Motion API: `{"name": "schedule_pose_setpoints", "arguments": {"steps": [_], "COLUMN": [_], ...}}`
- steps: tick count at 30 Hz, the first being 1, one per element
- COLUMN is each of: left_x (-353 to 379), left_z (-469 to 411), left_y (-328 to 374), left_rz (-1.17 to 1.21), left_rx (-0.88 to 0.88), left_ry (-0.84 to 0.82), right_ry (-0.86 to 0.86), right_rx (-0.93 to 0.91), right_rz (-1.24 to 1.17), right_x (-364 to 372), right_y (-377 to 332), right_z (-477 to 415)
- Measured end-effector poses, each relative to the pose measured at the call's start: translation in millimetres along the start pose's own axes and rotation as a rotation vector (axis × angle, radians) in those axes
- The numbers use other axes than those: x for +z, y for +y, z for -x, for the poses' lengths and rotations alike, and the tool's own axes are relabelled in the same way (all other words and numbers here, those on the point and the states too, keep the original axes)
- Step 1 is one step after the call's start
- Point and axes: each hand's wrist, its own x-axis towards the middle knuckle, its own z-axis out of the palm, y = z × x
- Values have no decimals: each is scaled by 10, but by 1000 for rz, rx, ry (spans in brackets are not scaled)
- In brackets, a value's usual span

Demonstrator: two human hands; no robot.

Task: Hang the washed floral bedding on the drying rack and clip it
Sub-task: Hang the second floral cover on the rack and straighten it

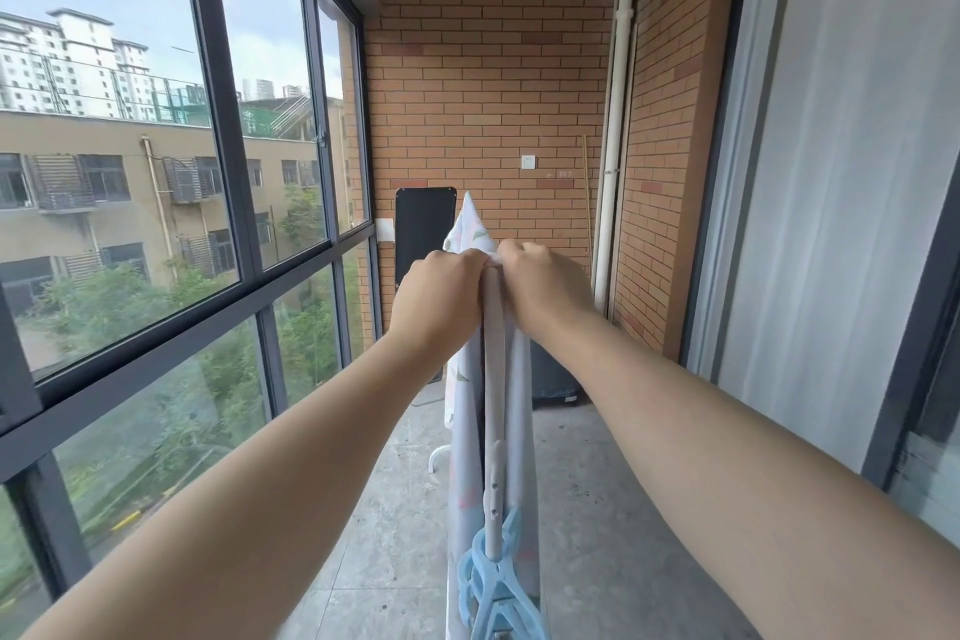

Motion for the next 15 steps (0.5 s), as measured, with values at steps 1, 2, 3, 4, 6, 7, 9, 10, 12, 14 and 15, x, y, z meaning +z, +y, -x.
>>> {"name": "schedule_pose_setpoints", "arguments": {"steps": [1, 2, 3, 4, 6, 7, 9, 10, 12, 14, 15], "left_x": [-19, -40, -58, -76, -98, -102, -103, -95, -104, -137, -161], "left_z": [4, 7, 5, 8, 13, 19, 32, 42, 64, 79, 87], "left_y": [33, 57, 62, 58, 38, 37, 65, 79, 127, 176, 206], "left_rz": [5, 17, 24, 27, 11, 4, 17, 48, 152, 283, 330], "left_rx": [-11, -20, -25, -30, -44, -58, -96, -118, -164, -236, -274], "left_ry": [7, 16, 22, 19, 7, 8, 13, 14, 13, 17, 22], "right_ry": [5, 13, 18, 17, 13, 10, 0, -12, -33, -41, -45], "right_rx": [-1, -3, -4, -6, -1, 10, 31, 42, 63, 79, 85], "right_rz": [8, 16, 25, 28, 16, 4, -7, -9, -19, -29, -33], "right_x": [-23, -49, -79, -107, -158, -179, -208, -211, -232, -241, -236], "right_y": [-18, -37, -48, -55, -73, -85, -113, -131, -147, -155, -158], "right_z": [14, 31, 46, 69, 120, 148, 192, 206, 225, 224, 218]}}
